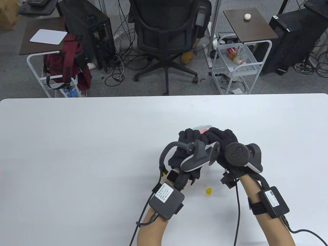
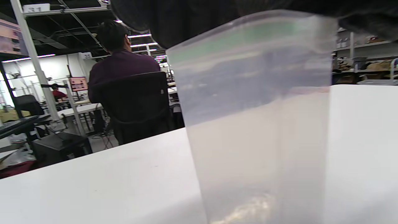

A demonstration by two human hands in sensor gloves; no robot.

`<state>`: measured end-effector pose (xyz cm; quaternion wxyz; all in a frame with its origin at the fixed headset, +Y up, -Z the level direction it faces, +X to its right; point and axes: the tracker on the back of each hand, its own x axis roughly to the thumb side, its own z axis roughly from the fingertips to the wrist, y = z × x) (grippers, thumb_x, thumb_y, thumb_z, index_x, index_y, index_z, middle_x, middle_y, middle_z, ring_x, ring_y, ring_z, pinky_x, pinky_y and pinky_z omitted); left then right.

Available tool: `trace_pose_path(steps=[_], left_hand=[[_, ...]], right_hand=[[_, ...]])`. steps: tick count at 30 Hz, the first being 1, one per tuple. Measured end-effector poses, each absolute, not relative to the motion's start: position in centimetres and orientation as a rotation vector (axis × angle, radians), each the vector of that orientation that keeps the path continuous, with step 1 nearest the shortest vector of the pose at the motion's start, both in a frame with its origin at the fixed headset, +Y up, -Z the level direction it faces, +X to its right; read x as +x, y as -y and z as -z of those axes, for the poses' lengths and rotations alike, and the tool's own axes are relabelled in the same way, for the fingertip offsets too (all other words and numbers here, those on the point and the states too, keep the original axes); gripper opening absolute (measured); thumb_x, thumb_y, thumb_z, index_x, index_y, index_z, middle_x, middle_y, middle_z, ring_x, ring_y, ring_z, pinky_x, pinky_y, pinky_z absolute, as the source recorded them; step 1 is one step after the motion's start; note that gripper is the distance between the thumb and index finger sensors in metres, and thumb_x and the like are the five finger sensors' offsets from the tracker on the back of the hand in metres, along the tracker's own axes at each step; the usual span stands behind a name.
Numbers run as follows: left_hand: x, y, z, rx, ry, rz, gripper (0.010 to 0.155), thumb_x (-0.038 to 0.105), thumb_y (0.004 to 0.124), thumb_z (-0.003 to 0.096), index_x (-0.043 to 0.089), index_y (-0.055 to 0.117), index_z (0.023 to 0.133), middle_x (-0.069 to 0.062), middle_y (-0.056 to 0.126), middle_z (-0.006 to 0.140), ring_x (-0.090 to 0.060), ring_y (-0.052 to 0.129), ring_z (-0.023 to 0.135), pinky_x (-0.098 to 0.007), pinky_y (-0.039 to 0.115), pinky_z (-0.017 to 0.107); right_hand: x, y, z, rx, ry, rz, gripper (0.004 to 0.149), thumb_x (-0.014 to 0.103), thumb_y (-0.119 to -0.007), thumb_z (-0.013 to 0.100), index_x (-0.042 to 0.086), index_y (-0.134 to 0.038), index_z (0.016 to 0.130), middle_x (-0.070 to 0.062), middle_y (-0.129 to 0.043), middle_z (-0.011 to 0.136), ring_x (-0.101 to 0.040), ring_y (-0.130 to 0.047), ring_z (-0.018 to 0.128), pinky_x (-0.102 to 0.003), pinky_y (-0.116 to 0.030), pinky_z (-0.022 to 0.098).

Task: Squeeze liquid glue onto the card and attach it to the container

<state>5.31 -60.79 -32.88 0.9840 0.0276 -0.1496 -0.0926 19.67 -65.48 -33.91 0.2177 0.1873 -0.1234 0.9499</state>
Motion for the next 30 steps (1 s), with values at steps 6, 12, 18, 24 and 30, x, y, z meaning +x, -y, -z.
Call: trace_pose_path(steps=[6,12,18,24,30], left_hand=[[4.6,60.7,33.1,0.026,0.337,0.096,0.048,0.044,0.064,0.0566,0.028,0.069,0.101,0.003,0.073,0.113,-0.027,0.072,0.11,-0.044,0.061,0.083],[4.6,60.8,30.5,0.075,0.44,0.146,0.05,0.043,0.064,0.0566,0.024,0.071,0.102,0.001,0.076,0.111,-0.028,0.075,0.108,-0.045,0.063,0.081],[3.8,61.0,30.4,0.092,0.441,0.096,0.049,0.043,0.063,0.0566,0.026,0.07,0.102,0.003,0.077,0.111,-0.027,0.075,0.108,-0.045,0.063,0.081],[4.4,61.0,32.6,0.063,0.313,0.181,0.051,0.044,0.062,0.0568,0.028,0.066,0.105,0.004,0.072,0.114,-0.025,0.072,0.111,-0.044,0.06,0.084],[3.9,60.7,33.5,0.016,0.307,0.075,0.049,0.044,0.063,0.0568,0.029,0.068,0.103,0.005,0.072,0.114,-0.025,0.07,0.112,-0.043,0.059,0.084]], right_hand=[[19.7,65.5,33.9,0.522,0.346,-2.627,0.047,0.039,-0.055,0.062,0.022,-0.063,0.105,-0.003,-0.056,0.113,-0.04,-0.068,0.095,-0.057,-0.041,0.084],[19.7,65.5,33.9,0.515,0.335,-2.631,0.047,0.039,-0.054,0.062,0.022,-0.063,0.105,-0.003,-0.055,0.114,-0.04,-0.067,0.096,-0.057,-0.04,0.084],[19.7,65.6,33.8,0.518,0.335,-2.615,0.047,0.039,-0.054,0.062,0.023,-0.063,0.105,-0.002,-0.055,0.114,-0.04,-0.067,0.096,-0.057,-0.04,0.084],[19.7,65.7,33.8,0.528,0.35,-2.604,0.047,0.039,-0.054,0.062,0.022,-0.064,0.105,-0.003,-0.055,0.114,-0.04,-0.068,0.095,-0.057,-0.041,0.083],[19.7,65.7,33.7,0.528,0.354,-2.599,0.047,0.039,-0.054,0.062,0.022,-0.064,0.105,-0.003,-0.055,0.114,-0.04,-0.068,0.095,-0.057,-0.041,0.083]])
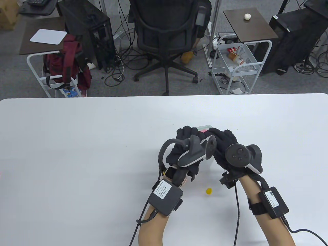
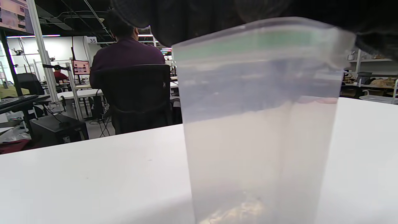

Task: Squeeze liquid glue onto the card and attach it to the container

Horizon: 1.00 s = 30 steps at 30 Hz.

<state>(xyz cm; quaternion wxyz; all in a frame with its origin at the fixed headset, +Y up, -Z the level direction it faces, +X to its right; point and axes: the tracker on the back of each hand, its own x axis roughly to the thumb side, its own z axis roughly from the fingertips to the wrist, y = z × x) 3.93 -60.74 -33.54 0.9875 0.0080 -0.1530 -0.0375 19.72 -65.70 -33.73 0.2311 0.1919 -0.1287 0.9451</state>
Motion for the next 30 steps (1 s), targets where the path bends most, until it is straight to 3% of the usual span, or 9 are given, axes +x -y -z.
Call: trace_pose_path(steps=[7,11,16,19,30], left_hand=[[3.6,60.8,31.4,0.036,0.448,0.01,0.048,0.042,0.064,0.0564,0.026,0.072,0.101,0.003,0.076,0.111,-0.028,0.073,0.109,-0.044,0.061,0.082],[3.9,60.8,31.2,0.078,0.432,0.067,0.048,0.043,0.063,0.0567,0.027,0.072,0.1,0.004,0.078,0.11,-0.026,0.075,0.108,-0.044,0.062,0.082],[4.6,60.7,33.3,0.043,0.296,0.148,0.049,0.045,0.062,0.0574,0.029,0.068,0.103,0.005,0.074,0.113,-0.024,0.072,0.111,-0.043,0.059,0.085],[4.6,60.5,33.9,0.032,0.291,0.109,0.048,0.045,0.062,0.0575,0.029,0.069,0.102,0.005,0.075,0.113,-0.025,0.072,0.111,-0.043,0.059,0.084],[4.6,60.2,31.5,0.022,0.444,0.077,0.049,0.043,0.064,0.0567,0.023,0.075,0.101,0.0,0.08,0.109,-0.028,0.076,0.107,-0.046,0.062,0.082]], right_hand=[[19.7,65.7,33.7,0.519,0.343,-2.607,0.047,0.039,-0.054,0.062,0.023,-0.063,0.105,-0.003,-0.055,0.114,-0.04,-0.067,0.096,-0.057,-0.04,0.084],[19.7,65.7,33.7,0.516,0.339,-2.606,0.047,0.039,-0.054,0.062,0.023,-0.063,0.105,-0.002,-0.055,0.114,-0.04,-0.067,0.096,-0.057,-0.04,0.084],[19.8,65.7,33.8,0.522,0.339,-2.601,0.047,0.039,-0.055,0.062,0.022,-0.064,0.105,-0.002,-0.055,0.114,-0.04,-0.068,0.095,-0.057,-0.041,0.083],[19.7,65.7,33.8,0.524,0.344,-2.613,0.047,0.039,-0.054,0.062,0.021,-0.063,0.105,-0.002,-0.055,0.114,-0.04,-0.068,0.095,-0.057,-0.042,0.083],[19.6,65.7,33.8,0.509,0.332,-2.627,0.046,0.039,-0.054,0.062,0.023,-0.063,0.105,-0.002,-0.055,0.114,-0.04,-0.068,0.095,-0.057,-0.042,0.083]])
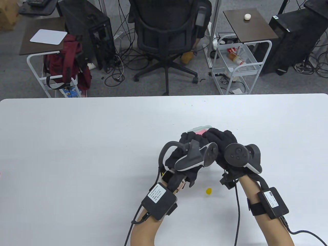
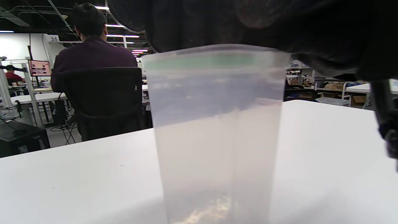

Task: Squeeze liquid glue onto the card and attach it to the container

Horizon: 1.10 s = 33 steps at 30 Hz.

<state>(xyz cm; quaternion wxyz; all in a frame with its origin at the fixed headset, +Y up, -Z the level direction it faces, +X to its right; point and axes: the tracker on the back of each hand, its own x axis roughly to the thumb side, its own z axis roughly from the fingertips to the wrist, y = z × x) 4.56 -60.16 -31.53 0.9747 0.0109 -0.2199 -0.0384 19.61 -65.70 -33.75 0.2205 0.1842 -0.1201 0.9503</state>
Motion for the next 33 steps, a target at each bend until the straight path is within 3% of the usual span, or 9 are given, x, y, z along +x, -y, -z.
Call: trace_pose_path(steps=[11,21,33], left_hand=[[5.0,60.6,33.2,0.068,0.305,0.153,0.046,0.045,0.062,0.0573,0.029,0.071,0.1,0.004,0.078,0.11,-0.025,0.074,0.109,-0.044,0.06,0.084],[4.4,60.6,31.1,0.085,0.44,0.11,0.048,0.043,0.064,0.0568,0.024,0.074,0.1,0.001,0.08,0.108,-0.028,0.076,0.107,-0.045,0.062,0.082],[5.0,60.4,33.3,0.065,0.299,0.138,0.045,0.045,0.063,0.0571,0.028,0.073,0.098,0.004,0.08,0.109,-0.025,0.076,0.108,-0.043,0.061,0.083]], right_hand=[[19.5,65.8,33.7,0.483,0.329,-2.625,0.048,0.039,-0.054,0.062,0.022,-0.061,0.106,-0.001,-0.054,0.114,-0.039,-0.068,0.096,-0.057,-0.042,0.083],[19.4,65.8,33.7,0.474,0.313,-2.638,0.047,0.04,-0.053,0.062,0.024,-0.061,0.105,-0.001,-0.053,0.114,-0.039,-0.067,0.096,-0.057,-0.041,0.083],[19.4,65.8,33.8,0.464,0.309,-2.637,0.048,0.04,-0.053,0.062,0.023,-0.06,0.106,-0.001,-0.053,0.114,-0.039,-0.068,0.096,-0.057,-0.042,0.083]])
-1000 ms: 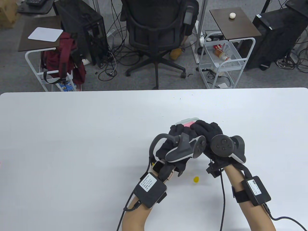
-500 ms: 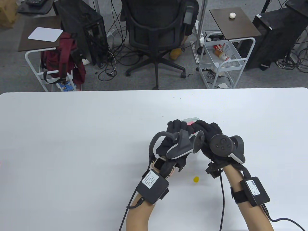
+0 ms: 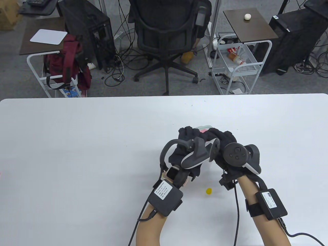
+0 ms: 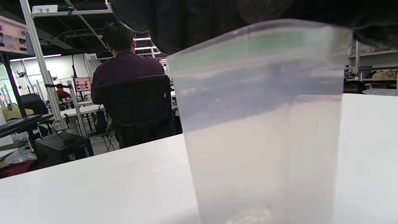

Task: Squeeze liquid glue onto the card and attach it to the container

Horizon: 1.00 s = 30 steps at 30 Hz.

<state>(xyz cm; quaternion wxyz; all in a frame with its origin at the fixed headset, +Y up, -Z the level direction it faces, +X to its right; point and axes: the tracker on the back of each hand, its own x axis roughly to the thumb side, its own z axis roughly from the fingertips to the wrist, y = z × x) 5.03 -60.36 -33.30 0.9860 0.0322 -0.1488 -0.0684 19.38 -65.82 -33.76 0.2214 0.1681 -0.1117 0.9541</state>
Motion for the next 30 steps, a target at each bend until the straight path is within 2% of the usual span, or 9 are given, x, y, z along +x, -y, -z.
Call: trace_pose_path(steps=[9,12,20,30], left_hand=[[4.4,60.2,31.4,0.054,0.452,0.084,0.048,0.043,0.065,0.0562,0.024,0.076,0.099,0.001,0.081,0.107,-0.027,0.077,0.107,-0.045,0.063,0.082],[4.3,60.5,31.1,0.078,0.452,0.119,0.049,0.043,0.064,0.0561,0.025,0.074,0.1,0.002,0.08,0.108,-0.027,0.077,0.107,-0.044,0.063,0.082],[3.1,60.4,31.2,0.044,0.491,0.02,0.049,0.044,0.064,0.0559,0.025,0.074,0.1,0.002,0.079,0.109,-0.027,0.075,0.107,-0.044,0.062,0.082],[2.1,59.8,27.5,0.07,0.569,-0.023,0.048,0.044,0.063,0.0561,0.027,0.074,0.099,0.003,0.08,0.108,-0.026,0.076,0.107,-0.044,0.063,0.081]], right_hand=[[19.4,65.8,33.8,0.456,0.292,-2.639,0.047,0.04,-0.053,0.062,0.025,-0.06,0.106,0.0,-0.051,0.115,-0.039,-0.067,0.096,-0.057,-0.041,0.083],[19.4,65.8,33.8,0.453,0.288,-2.635,0.047,0.04,-0.053,0.062,0.025,-0.06,0.106,0.0,-0.051,0.115,-0.039,-0.067,0.097,-0.057,-0.041,0.083],[19.4,65.8,33.7,0.445,0.295,-2.64,0.047,0.04,-0.052,0.062,0.025,-0.059,0.106,0.0,-0.051,0.115,-0.039,-0.067,0.097,-0.058,-0.042,0.083],[19.5,65.9,33.6,0.421,0.299,-2.628,0.047,0.04,-0.052,0.062,0.027,-0.06,0.106,0.002,-0.052,0.116,-0.037,-0.067,0.097,-0.059,-0.043,0.083]])
